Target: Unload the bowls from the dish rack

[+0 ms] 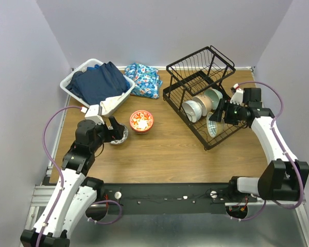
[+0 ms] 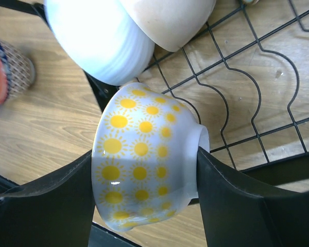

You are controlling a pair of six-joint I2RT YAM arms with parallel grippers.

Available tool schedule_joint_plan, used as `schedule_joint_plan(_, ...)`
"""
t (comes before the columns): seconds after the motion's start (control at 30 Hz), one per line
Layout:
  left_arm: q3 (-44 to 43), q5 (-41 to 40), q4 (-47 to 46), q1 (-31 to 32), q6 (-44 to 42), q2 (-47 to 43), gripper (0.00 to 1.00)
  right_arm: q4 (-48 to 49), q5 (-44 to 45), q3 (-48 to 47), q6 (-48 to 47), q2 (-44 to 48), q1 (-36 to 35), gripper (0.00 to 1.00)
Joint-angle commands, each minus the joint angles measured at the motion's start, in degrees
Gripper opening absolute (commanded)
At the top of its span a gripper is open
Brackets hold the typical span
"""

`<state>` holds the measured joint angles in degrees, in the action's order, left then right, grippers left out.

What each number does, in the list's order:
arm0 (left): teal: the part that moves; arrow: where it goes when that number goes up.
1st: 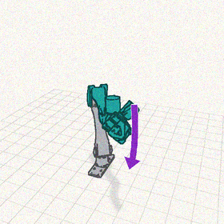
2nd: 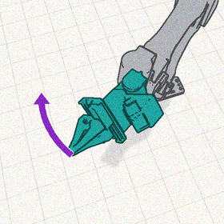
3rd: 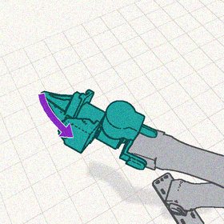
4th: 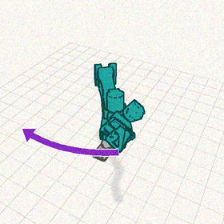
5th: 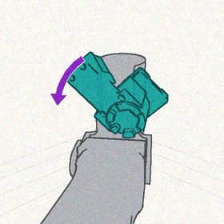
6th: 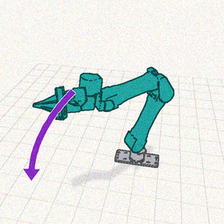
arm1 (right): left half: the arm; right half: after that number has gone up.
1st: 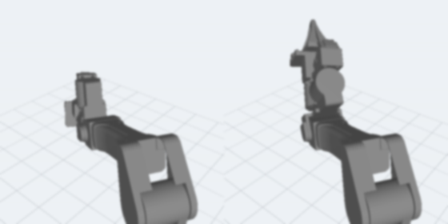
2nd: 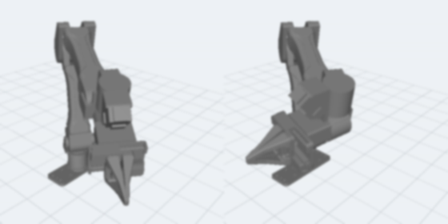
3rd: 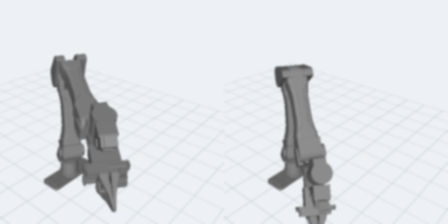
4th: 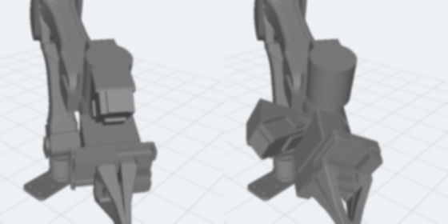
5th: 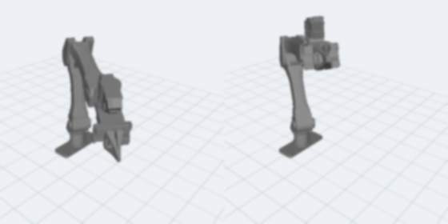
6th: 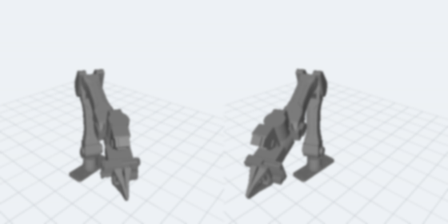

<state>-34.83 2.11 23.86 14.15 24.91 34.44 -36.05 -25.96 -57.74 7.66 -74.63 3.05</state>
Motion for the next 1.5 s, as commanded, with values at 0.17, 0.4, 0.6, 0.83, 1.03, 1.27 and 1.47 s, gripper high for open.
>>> schedule_joint_plan(0.17, -3.40, 7.03, -7.59, 3.07, 5.15, 5.46, 0.99, 5.64, -2.51, 0.69, 10.87, 10.28, -0.32, 0.31)
schedule_joint_plan(0.4, -4.98, 6.68, -14.79, 9.39, 9.28, 11.08, 0.99, 11.95, -14.36, 3.15, 17.99, 14.42, -0.32, 0.31)
schedule_joint_plan(0.6, -8.49, 2.64, -19.19, 17.48, 10.34, 17.06, 0.99, 22.50, -24.12, 9.12, 27.22, 17.32, -0.32, 0.31)
schedule_joint_plan(0.83, -13.59, -3.68, -24.90, 26.53, 12.18, 25.23, 0.98, 33.23, -29.85, 14.04, 36.01, 18.20, -0.94, 0.31)
schedule_joint_plan(1.03, -17.98, -7.12, -28.60, 32.68, 13.32, 33.23, 0.96, 39.83, -32.31, 16.51, 40.94, 18.64, -2.34, 0.31)
schedule_joint_plan(1.27, -22.64, -7.03, -29.57, 36.20, 14.73, 42.36, 0.88, 43.08, -33.19, 18.71, 44.28, 20.05, -2.87, 0.32)
schedule_joint_plan(1.47, -25.37, -5.01, -29.04, 36.91, 16.93, 47.47, 0.77, 44.93, -33.63, 20.38, 45.86, 21.11, -2.87, 0.32)
